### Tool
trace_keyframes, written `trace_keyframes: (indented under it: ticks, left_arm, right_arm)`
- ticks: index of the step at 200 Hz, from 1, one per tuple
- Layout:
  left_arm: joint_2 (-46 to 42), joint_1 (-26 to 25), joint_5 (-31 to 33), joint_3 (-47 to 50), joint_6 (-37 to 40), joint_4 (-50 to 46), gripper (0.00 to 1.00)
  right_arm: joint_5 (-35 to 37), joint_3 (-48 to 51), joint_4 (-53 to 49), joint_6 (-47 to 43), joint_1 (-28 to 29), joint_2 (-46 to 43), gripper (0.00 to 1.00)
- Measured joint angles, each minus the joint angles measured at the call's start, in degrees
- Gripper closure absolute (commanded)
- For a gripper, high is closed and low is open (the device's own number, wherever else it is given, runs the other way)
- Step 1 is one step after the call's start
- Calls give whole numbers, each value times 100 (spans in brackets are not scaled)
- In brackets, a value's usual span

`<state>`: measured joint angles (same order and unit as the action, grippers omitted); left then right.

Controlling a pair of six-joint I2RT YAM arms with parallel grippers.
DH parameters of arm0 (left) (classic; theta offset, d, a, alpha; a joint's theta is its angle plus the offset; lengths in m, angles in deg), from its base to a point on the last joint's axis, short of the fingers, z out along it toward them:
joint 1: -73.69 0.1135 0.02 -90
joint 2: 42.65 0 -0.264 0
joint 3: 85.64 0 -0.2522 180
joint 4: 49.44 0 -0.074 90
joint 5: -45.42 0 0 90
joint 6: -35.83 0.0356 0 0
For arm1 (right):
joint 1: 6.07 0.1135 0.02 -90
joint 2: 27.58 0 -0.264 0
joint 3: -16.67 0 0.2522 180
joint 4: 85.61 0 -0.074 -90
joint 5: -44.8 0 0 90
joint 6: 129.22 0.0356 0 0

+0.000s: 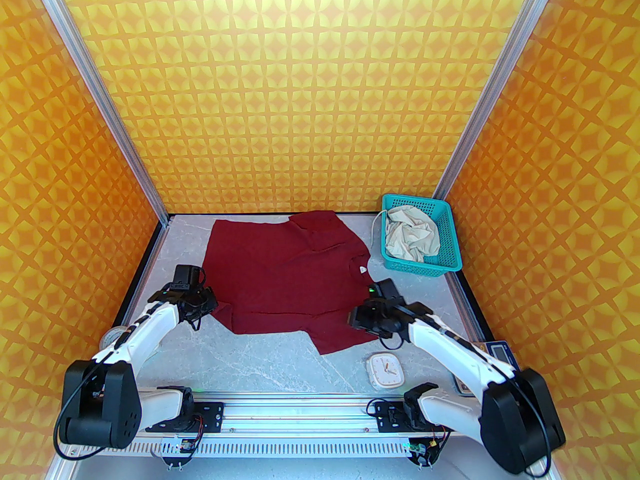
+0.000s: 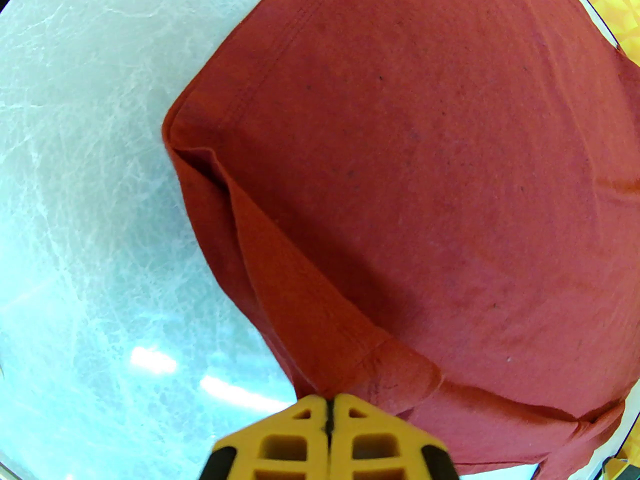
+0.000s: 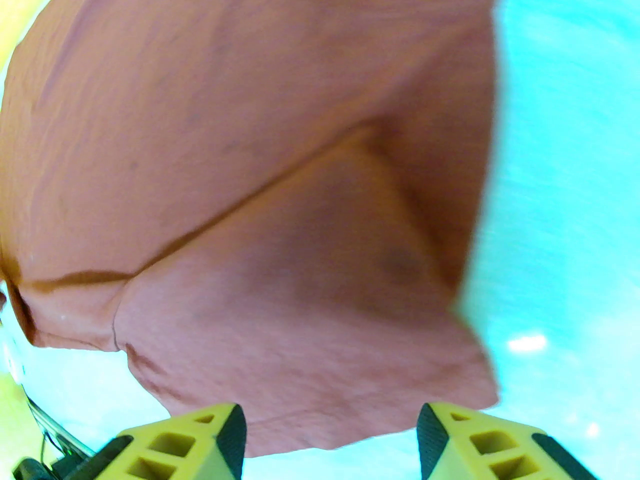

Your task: Fold and stack the mixed laundry pile

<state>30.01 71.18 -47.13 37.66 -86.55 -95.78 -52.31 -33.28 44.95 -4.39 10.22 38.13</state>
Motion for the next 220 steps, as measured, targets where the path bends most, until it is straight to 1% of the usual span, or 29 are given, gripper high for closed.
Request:
trace_keyframes:
  ticks: [27, 46, 63, 86, 96, 111, 130, 166, 189, 220]
  left_arm:
    - [-55, 17, 0, 68, 85, -20, 100]
    - [-122, 33, 0, 116, 140, -59, 100]
    - [-223, 44, 0, 127, 181, -109, 100]
    - [-382, 66, 0, 133, 236, -173, 100]
    - [-448, 66, 0, 136, 256, -195, 100]
    - [-511, 66, 0, 146, 275, -236, 100]
    - [-566, 66, 0, 175, 295, -310, 100]
    - [-734, 96, 0, 181, 323, -455, 100]
    - [-815, 138, 0, 181, 367, -562, 100]
    - [-1075, 214, 0, 179, 420, -776, 100]
  right_arm:
    - [4, 140, -101, 7, -365, -46, 41]
    - [2, 149, -81, -39, -374, 210, 43]
    - [2, 149, -50, -125, -374, 570, 48]
    - [-9, 149, 33, -181, -374, 944, 51]
    - [-17, 120, 57, -195, -374, 1008, 53]
    - [-31, 96, 177, -229, -365, 1091, 60]
    - [-44, 22, 299, -258, -343, 1241, 72]
    - [-37, -31, 452, -245, -260, 1353, 100]
    - [-35, -31, 348, -243, -249, 1163, 100]
    - [-22, -81, 9, -249, -249, 472, 100]
